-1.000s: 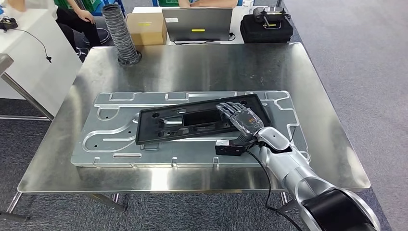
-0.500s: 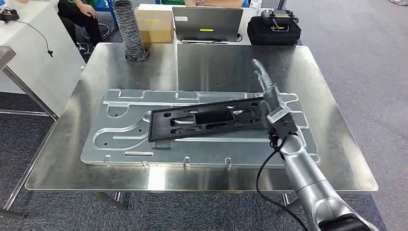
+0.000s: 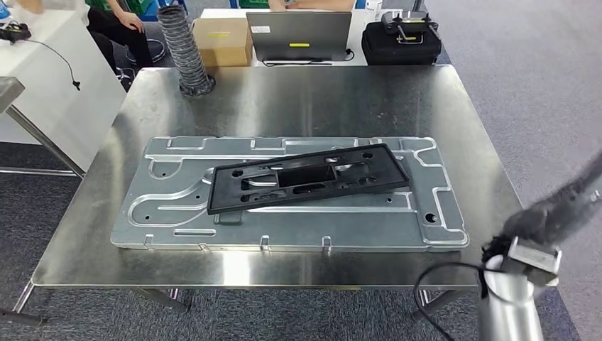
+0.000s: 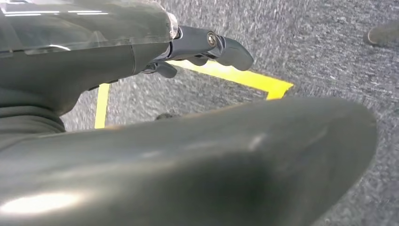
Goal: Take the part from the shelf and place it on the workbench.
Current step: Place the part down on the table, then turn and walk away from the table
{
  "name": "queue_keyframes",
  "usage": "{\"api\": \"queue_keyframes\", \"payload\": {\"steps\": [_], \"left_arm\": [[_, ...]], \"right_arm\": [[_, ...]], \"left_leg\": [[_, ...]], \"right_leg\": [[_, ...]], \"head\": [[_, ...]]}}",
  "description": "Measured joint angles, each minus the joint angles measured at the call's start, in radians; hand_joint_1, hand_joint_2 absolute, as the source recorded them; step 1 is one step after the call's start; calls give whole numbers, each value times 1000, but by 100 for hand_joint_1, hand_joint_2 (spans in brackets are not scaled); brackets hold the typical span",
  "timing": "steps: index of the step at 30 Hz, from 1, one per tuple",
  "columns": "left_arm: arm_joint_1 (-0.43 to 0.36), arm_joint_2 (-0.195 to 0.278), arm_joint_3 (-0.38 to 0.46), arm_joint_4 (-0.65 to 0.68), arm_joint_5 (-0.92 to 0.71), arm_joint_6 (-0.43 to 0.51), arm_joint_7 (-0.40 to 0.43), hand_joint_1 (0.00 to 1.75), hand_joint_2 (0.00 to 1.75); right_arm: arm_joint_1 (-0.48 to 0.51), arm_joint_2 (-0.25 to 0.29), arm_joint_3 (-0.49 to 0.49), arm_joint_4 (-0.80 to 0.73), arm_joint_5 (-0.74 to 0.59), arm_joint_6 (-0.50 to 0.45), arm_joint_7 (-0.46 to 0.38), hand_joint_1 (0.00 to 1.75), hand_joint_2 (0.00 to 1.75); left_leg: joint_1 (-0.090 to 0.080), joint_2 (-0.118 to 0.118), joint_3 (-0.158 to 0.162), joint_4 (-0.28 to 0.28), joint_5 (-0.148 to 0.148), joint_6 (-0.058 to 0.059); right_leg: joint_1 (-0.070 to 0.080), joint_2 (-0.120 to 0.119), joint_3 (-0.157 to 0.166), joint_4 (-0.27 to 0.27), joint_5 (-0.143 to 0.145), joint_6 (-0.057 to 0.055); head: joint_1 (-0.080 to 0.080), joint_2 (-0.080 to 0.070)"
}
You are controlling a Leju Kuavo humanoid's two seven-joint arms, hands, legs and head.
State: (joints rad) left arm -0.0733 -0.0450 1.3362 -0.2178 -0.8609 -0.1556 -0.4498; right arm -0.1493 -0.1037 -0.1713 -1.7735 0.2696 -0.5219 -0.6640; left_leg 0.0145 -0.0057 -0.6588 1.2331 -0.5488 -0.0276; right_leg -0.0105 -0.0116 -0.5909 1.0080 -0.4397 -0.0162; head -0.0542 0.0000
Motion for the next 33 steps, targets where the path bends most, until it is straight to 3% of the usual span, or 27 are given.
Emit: {"api": "queue_keyframes", "payload": {"steps": [1,3,7,9,12,13,14,15,16,18,20,22,23,25,27,28,29,30,31,33], "left_arm": [[0,0,3,0,2,-4,0,0,0],[-1,0,7,0,3,-9,-1,0,0],[0,0,10,0,1,-17,-3,0,0],[0,-1,10,0,0,-21,-4,0,0],[-1,-1,10,0,-1,-24,-5,0,0],[-1,-1,10,0,-1,-24,-5,0,0],[-1,-1,10,0,-1,-24,-5,0,0],[-1,-1,10,0,-1,-24,-5,0,0],[-1,-1,10,0,-2,-24,-5,0,0],[-2,-2,10,0,-4,-26,-5,0,0],[-2,-2,10,0,-9,-28,-4,0,0],[-1,-3,10,0,-14,-29,-4,0,0],[1,-3,10,0,-17,-29,-5,0,0],[3,-5,10,0,-19,-31,-8,0,0],[3,-6,10,0,-19,-33,-10,0,0],[3,-7,10,0,-20,-34,-8,0,0],[2,-7,10,0,-22,-34,-4,0,0],[2,-8,10,0,-24,-34,0,0,0],[2,-9,10,0,-27,-33,5,0,0],[-3,-10,10,0,-33,-32,15,0,0]], "right_arm": [[40,8,-32,-16,16,-30,0,0,0],[105,22,-86,-34,25,-61,0,0,0],[220,55,-185,-47,24,-82,-1,0,0],[256,69,-230,-48,24,-82,-1,0,0],[287,84,-275,-48,24,-82,-1,0,0],[294,88,-284,-48,25,-81,-1,0,0],[299,92,-291,-48,26,-81,-1,0,0],[302,96,-298,-48,28,-81,-1,0,0],[304,100,-305,-48,34,-79,0,0,0],[306,108,-322,-47,53,-70,2,0,0],[310,121,-352,-37,70,-44,2,0,0],[313,140,-391,-16,83,-12,0,0,0],[313,150,-410,-4,93,3,0,0,0],[313,174,-446,27,122,36,0,0,0],[311,199,-484,73,163,75,0,0,0],[308,210,-504,104,189,94,0,0,0],[302,219,-526,144,220,110,0,0,0],[294,228,-548,188,252,123,0,0,0],[286,233,-568,239,278,129,0,0,0],[271,239,-601,343,312,129,-1,0,0]], "left_leg": [[1,0,39,-77,36,2],[-1,-1,98,-195,75,9],[-4,-2,107,-226,89,33],[-2,1,101,-234,102,49],[-5,6,76,-235,120,59],[-6,7,66,-235,127,59],[-7,7,57,-234,134,58],[-7,7,48,-233,141,56],[-7,7,39,-230,147,53],[-9,6,27,-224,159,44],[-9,5,24,-221,171,32],[-8,4,23,-223,180,20],[-7,3,18,-218,171,14],[-5,3,-3,-157,94,6],[-4,3,-31,-33,-9,1],[-3,3,-36,22,-34,-1],[-3,3,-28,51,-35,-1],[-4,3,-2,43,-14,0],[-4,3,43,-2,16,2],[-6,2,153,-156,38,10]], "right_leg": [[-1,1,2,2,-1,2],[2,4,1,6,-2,10],[2,8,-2,7,1,34],[-1,10,-18,47,-42,43],[-4,10,-87,243,-167,53],[-4,10,-97,292,-186,55],[-4,10,-88,300,-184,55],[-4,10,-55,264,-162,54],[-5,10,-4,193,-134,52],[-2,10,93,43,-103,44],[4,12,126,-17,-100,32],[4,11,117,-18,-86,18],[2,10,109,-19,-77,11],[-2,7,86,-23,-53,-3],[-1,6,57,-22,-31,-9],[0,6,41,-20,-20,-9],[1,6,26,-18,-9,-8],[1,6,11,-15,0,-6],[1,6,-2,-11,8,-3],[2,5,-20,-5,23,4]], "head": [[0,0],[0,0],[0,0],[0,0],[0,0],[0,0],[0,0],[0,0],[0,0],[0,0],[0,0],[0,0],[0,0],[0,0],[0,0],[0,0],[0,0],[0,0],[0,0],[0,0]]}}
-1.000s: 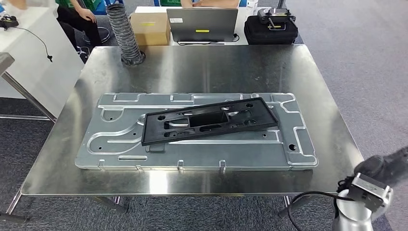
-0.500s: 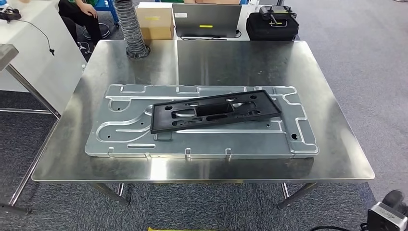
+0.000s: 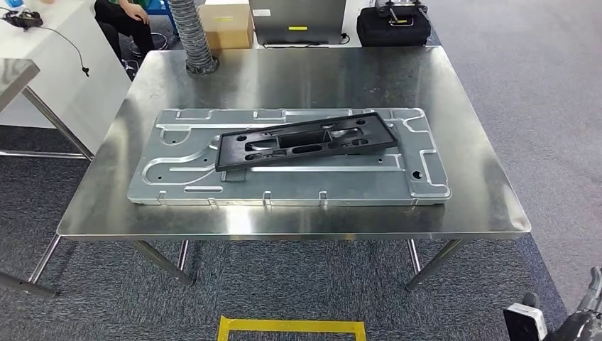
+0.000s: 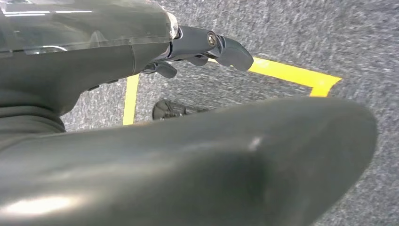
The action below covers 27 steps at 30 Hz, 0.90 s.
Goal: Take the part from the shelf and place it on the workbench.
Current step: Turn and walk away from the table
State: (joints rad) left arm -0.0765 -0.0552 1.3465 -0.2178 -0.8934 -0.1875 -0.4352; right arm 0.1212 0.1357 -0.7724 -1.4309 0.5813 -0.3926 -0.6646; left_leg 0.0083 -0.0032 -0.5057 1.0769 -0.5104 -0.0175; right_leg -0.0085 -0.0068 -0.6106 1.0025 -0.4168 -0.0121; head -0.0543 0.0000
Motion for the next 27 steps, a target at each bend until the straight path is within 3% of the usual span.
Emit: {"api": "queue_keyframes", "payload": {"steps": [2,5,6,7,9,10,11,12,13,14,16,17,18,20,21,22,24,25,26,27], "left_arm": [[-4,-2,0,0,-5,1,4,0,0],[-4,-8,-1,0,-14,-1,4,0,0],[-4,-11,-1,0,-16,-2,3,0,0],[-3,-14,-1,0,-17,-4,2,0,0],[-1,-16,-1,0,-17,-5,2,0,0],[1,-17,-1,0,-17,-5,2,0,0],[1,-18,-1,0,-17,-4,2,0,0],[2,-20,-1,0,-17,-2,2,0,0],[2,-22,-1,0,-16,1,2,0,0],[2,-24,-1,0,-16,3,2,0,0],[1,-29,-1,0,-17,6,1,0,0],[1,-30,-1,0,-18,7,0,0,0],[0,-32,-2,0,-19,7,0,0,0],[2,-34,-2,0,-22,7,-1,0,0],[4,-35,-2,0,-23,7,-1,0,0],[5,-37,-2,0,-25,7,-1,0,0],[4,-40,-2,0,-27,7,0,0,0],[3,-42,-2,0,-28,7,0,0,0],[2,-43,-2,0,-28,7,0,0,0],[2,-44,-2,0,-29,7,0,0,0]], "right_arm": [[-21,0,-24,117,19,-13,0,0,0],[-52,-16,-67,348,45,-40,0,0,0],[-55,-23,-79,419,52,-47,0,0,0],[-56,-30,-89,477,57,-53,0,0,0],[-66,-44,-102,576,69,-64,1,0,0],[-74,-52,-108,628,80,-74,4,0,0],[-83,-60,-112,687,99,-88,13,0,0],[-91,-67,-116,749,124,-105,27,0,0],[-99,-73,-117,806,150,-121,46,0,0],[-106,-78,-116,858,175,-134,71,0,0],[-123,-83,-112,945,223,-147,138,0,0],[-129,-84,-108,979,243,-149,173,0,0],[-133,-86,-103,1011,261,-150,206,0,0],[-137,-88,-94,1063,285,-150,257,0,0],[-139,-88,-89,1085,298,-146,283,0,0],[-141,-88,-83,1103,313,-138,313,0,0],[-144,-88,-67,1132,346,-110,382,0,0],[-143,-88,-59,1145,360,-93,415,0,0],[-143,-88,-52,1156,371,-77,442,0,0],[-143,-88,-46,1165,377,-64,460,0,0]], "left_leg": [[-5,0,57,-98,-12,9],[-4,1,51,-115,6,27],[-2,2,43,-119,18,35],[0,3,32,-123,31,42],[-2,6,2,-122,54,48],[-2,8,-13,-119,64,47],[-3,9,-29,-116,75,46],[-3,10,-45,-112,84,44],[-3,10,-59,-107,92,42],[-2,10,-73,-100,98,38],[-5,10,-95,-83,108,28],[-6,10,-100,-77,113,22],[-6,10,-103,-74,119,16],[-3,9,-107,-73,127,3],[-1,9,-115,-61,111,-2],[1,8,-127,-31,74,-7],[3,7,-158,80,-33,-13],[3,7,-169,144,-73,-14],[3,7,-171,190,-87,-15],[3,7,-157,209,-77,-14]], "right_leg": [[1,-1,-5,-1,16,11],[1,-1,-6,-7,28,30],[0,0,-13,6,8,35],[-1,2,-24,38,-31,40],[-4,3,-60,161,-136,47],[-5,4,-74,226,-170,51],[-6,4,-75,271,-179,54],[-8,3,-61,282,-166,56],[-11,3,-27,254,-139,56],[-13,3,24,193,-114,55],[-12,5,126,47,-111,49],[-9,6,156,-1,-120,44],[-6,7,167,-22,-128,37],[-5,5,155,-24,-115,20],[-5,3,146,-25,-104,11],[-6,1,133,-27,-92,2],[-4,-1,102,-26,-68,-7],[-1,-1,86,-25,-56,-8],[1,-2,70,-23,-45,-8],[2,-2,54,-20,-34,-8]], "head": [[0,0],[0,0],[0,0],[0,0],[0,0],[0,0],[0,0],[0,0],[0,0],[0,0],[0,0],[0,0],[0,0],[0,0],[0,0],[0,0],[0,0],[0,0],[0,0],[0,0]]}}
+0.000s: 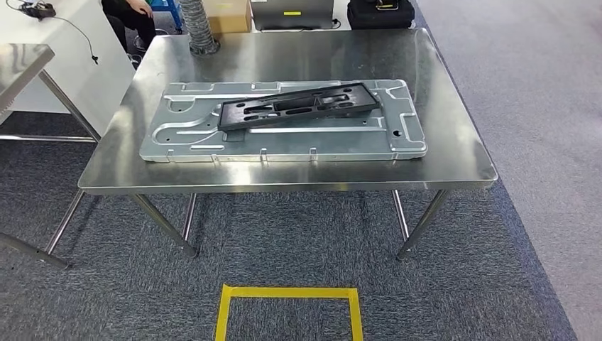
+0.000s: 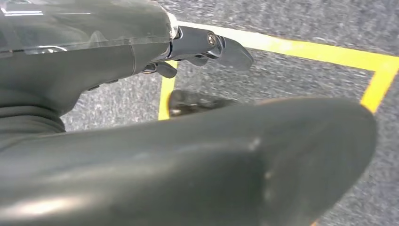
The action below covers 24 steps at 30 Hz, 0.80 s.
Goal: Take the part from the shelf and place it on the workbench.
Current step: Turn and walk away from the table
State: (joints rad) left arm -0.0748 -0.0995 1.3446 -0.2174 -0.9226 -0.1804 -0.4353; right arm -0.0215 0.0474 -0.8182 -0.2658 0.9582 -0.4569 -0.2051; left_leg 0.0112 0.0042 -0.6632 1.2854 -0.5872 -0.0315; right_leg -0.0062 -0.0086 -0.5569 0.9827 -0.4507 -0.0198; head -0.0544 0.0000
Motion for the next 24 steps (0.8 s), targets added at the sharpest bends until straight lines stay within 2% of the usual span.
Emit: {"api": "queue_keyframes", "payload": {"steps": [1,2,3,4,5,6,8,9,10,11,13,14,15,16,17,18,19,20,21,22,23,24], "left_arm": [[0,-1,0,0,-1,0,0,0,0],[-1,-2,0,0,-1,0,0,0,0],[-3,-2,0,0,-2,0,0,0,0],[-6,-3,0,0,-2,0,0,0,0],[-9,-3,-1,0,-4,-1,0,0,0],[-11,-4,-1,0,-5,-2,0,0,0],[-11,-9,-1,0,-9,-4,3,0,0],[-11,-12,-2,1,-11,-4,5,0,0],[-11,-15,-3,1,-12,-4,8,0,0],[-11,-18,-4,2,-14,-4,11,0,0],[-10,-22,-5,2,-15,-3,17,0,0],[-10,-25,-6,2,-15,-2,20,0,0],[-9,-28,-6,2,-15,-2,21,0,0],[-9,-31,-6,2,-15,-2,22,0,0],[-9,-34,-6,2,-15,-2,22,0,0],[-9,-37,-6,2,-14,-2,22,0,0],[-10,-39,-6,2,-13,-2,21,0,0],[-10,-41,-5,2,-12,-2,21,0,0],[-10,-43,-6,2,-12,-2,20,0,0],[-11,-44,-6,2,-11,-2,20,0,0],[-11,-44,-6,2,-11,-1,20,0,0],[-10,-44,-6,2,-11,-1,19,0,0]], "right_arm": [[0,0,5,8,4,9,12,0,0],[0,0,9,14,6,14,16,0,0],[-1,2,13,19,8,16,19,0,0],[-1,3,16,24,9,20,22,0,0],[-2,5,19,28,10,28,28,0,0],[-3,7,21,31,11,43,37,0,0],[-5,7,23,38,10,89,57,0,0],[-5,7,24,40,10,109,65,0,0],[-5,7,24,43,9,127,69,0,0],[-5,7,24,45,8,141,71,0,0],[-6,8,24,47,5,162,66,0,0],[-6,7,24,48,5,170,60,0,0],[-7,6,24,48,5,177,54,0,0],[-7,4,24,48,5,185,48,0,0],[-8,1,24,48,5,192,43,0,0],[-9,-1,24,48,5,196,40,0,0],[-12,-4,24,48,6,199,38,0,0],[-14,-6,24,48,7,200,36,0,0],[-17,-7,24,49,7,201,35,0,0],[-18,-8,24,49,8,201,34,0,0],[-18,-9,25,49,8,202,34,0,0],[-18,-9,25,50,9,203,34,0,0]], "left_leg": [[0,0,30,-16,26,3],[-1,0,77,-68,54,8],[-4,0,136,-145,67,16],[-7,0,191,-225,65,23],[-11,0,228,-285,57,30],[-15,0,247,-321,47,36],[-16,1,239,-333,60,48],[-14,3,230,-337,72,55],[-11,4,217,-341,87,63],[-10,6,202,-343,102,68],[-11,7,170,-342,126,72],[-12,7,154,-338,137,71],[-12,8,136,-333,147,70],[-11,9,117,-326,157,67],[-11,9,99,-318,166,65],[-10,9,83,-308,173,61],[-11,8,69,-297,178,58],[-13,8,60,-289,183,53],[-14,8,54,-283,190,48],[-15,8,50,-280,198,42],[-15,8,46,-280,205,36],[-13,7,41,-275,200,30]], "right_leg": [[2,0,-16,4,10,1],[3,0,-31,8,19,2],[4,0,-42,12,27,5],[5,0,-49,15,35,9],[5,-1,-53,16,44,14],[4,-2,-55,15,52,21],[1,-2,-58,11,68,34],[0,-1,-64,17,58,40],[0,1,-74,37,28,45],[-2,3,-87,79,-22,49],[-5,5,-114,203,-127,57],[-6,5,-120,261,-149,61],[-7,5,-115,295,-143,64],[-8,5,-93,296,-118,66],[-9,5,-53,260,-88,66],[-10,5,2,196,-71,64],[-9,5,61,115,-72,60],[-7,5,108,47,-85,55],[-5,6,136,1,-100,49],[-2,6,145,-21,-107,42],[-3,5,140,-24,-103,33],[-4,3,131,-23,-94,26]], "head": [[0,0],[0,0],[0,0],[0,0],[0,0],[0,0],[0,0],[0,0],[0,0],[0,0],[0,0],[0,0],[0,0],[0,0],[0,0],[0,0],[0,0],[0,0],[0,0],[0,0],[0,0],[0,0]]}}
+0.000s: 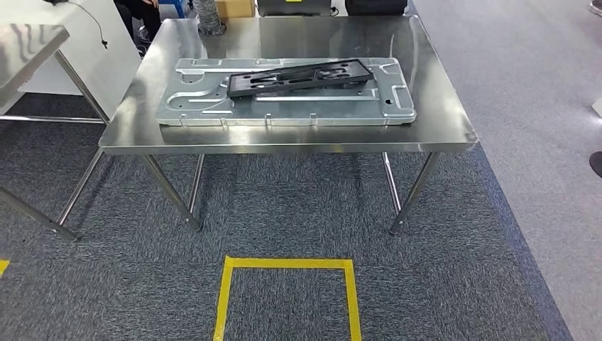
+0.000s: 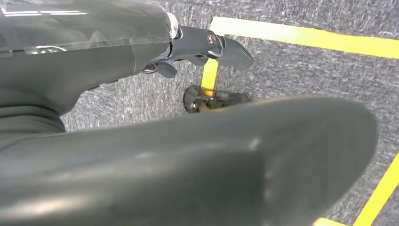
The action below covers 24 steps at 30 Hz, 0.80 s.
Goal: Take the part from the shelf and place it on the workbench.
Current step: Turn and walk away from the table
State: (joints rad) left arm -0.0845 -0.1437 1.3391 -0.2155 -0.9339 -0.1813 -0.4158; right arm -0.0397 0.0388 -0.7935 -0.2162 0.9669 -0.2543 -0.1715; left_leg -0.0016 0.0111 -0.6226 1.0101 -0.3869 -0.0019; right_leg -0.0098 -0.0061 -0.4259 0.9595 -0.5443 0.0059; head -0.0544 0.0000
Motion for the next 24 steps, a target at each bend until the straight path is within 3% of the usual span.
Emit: {"api": "queue_keyframes", "payload": {"steps": [1,2,4,5,6,7,8,10,12,13,15,16,17,19,20,21,22,23,24], "left_arm": [[2,0,0,0,0,0,0,0,0],[4,0,0,0,-1,1,0,0,0],[7,0,0,0,-4,1,2,0,0],[7,0,0,0,-7,1,2,0,0],[7,-1,-1,0,-11,1,2,0,0],[7,-1,-1,0,-14,1,2,0,0],[7,-1,-2,0,-17,0,2,0,0],[5,1,-3,0,-22,-2,-1,0,0],[1,3,-7,0,-27,-7,-6,0,0],[-1,4,-9,0,-29,-10,-9,0,0],[1,3,-11,0,-31,-16,-12,0,0],[2,4,-12,0,-31,-18,-14,0,0],[2,4,-12,0,-31,-20,-15,0,0],[2,4,-13,0,-30,-21,-18,0,0],[3,4,-14,0,-30,-21,-18,0,0],[3,4,-15,0,-30,-21,-18,0,0],[3,4,-16,0,-30,-20,-18,0,0],[3,4,-17,0,-30,-19,-17,0,0],[2,4,-17,0,-30,-16,-16,0,0]], "right_arm": [[0,0,0,1,0,1,0,0,0],[1,0,0,1,0,2,-1,0,0],[2,-1,0,2,-3,4,-6,0,0],[2,-1,0,2,-6,5,-10,0,0],[2,-1,0,2,-9,6,-13,0,0],[3,-1,0,2,-11,7,-15,0,0],[3,-1,0,2,-13,7,-17,0,0],[4,-1,0,2,-14,7,-14,0,0],[5,-1,-2,2,-15,4,-9,0,0],[6,0,-4,2,-15,3,-8,0,0],[9,-2,-9,2,-16,0,-8,0,0],[10,-3,-12,2,-17,-2,-10,0,0],[13,-3,-14,3,-19,-3,-12,0,0],[16,-4,-19,4,-24,-4,-16,0,0],[17,-4,-21,4,-25,-4,-18,0,0],[18,-4,-22,4,-27,-4,-19,0,0],[18,-4,-24,4,-28,-5,-19,0,0],[18,-4,-25,4,-29,-5,-19,0,0],[17,-4,-27,4,-29,-5,-19,0,0]], "left_leg": [[2,-1,-9,18,-24,-6],[4,-2,-21,53,-66,-11],[7,-3,-49,171,-170,-19],[8,-3,-58,231,-199,-21],[8,-3,-57,271,-204,-21],[8,-3,-40,280,-186,-20],[8,-3,-6,252,-156,-17],[5,-4,101,117,-123,-6],[-1,-4,178,-8,-141,7],[-4,-4,189,-37,-151,14],[-3,-2,178,-49,-140,26],[-1,0,168,-52,-129,34],[1,2,156,-54,-115,41],[0,4,126,-53,-91,50],[-2,4,110,-50,-80,51],[-3,4,94,-46,-69,50],[-3,5,76,-42,-60,49],[-3,5,59,-36,-51,46],[-3,5,42,-29,-43,44]], "right_leg": [[-1,-2,-11,0,11,-9],[-3,-5,-23,0,23,-16],[-1,-7,-53,3,45,-23],[0,-7,-71,6,57,-23],[1,-7,-89,10,67,-23],[3,-7,-107,15,78,-22],[3,-7,-124,20,87,-20],[6,-6,-151,32,102,-15],[7,-7,-167,39,118,-4],[7,-8,-172,39,127,2],[7,-7,-180,40,137,15],[6,-5,-187,54,117,20],[4,-3,-198,86,78,24],[-1,0,-227,200,-30,31],[-2,0,-237,261,-64,34],[-3,1,-239,305,-72,36],[-4,1,-226,320,-55,37],[-4,1,-198,301,-25,36],[-4,1,-152,249,3,34]], "head": [[0,0],[0,0],[0,0],[0,0],[0,0],[0,0],[0,0],[0,0],[0,0],[0,0],[0,0],[0,0],[0,0],[0,0],[0,0],[0,0],[0,0],[0,0],[0,0]]}}
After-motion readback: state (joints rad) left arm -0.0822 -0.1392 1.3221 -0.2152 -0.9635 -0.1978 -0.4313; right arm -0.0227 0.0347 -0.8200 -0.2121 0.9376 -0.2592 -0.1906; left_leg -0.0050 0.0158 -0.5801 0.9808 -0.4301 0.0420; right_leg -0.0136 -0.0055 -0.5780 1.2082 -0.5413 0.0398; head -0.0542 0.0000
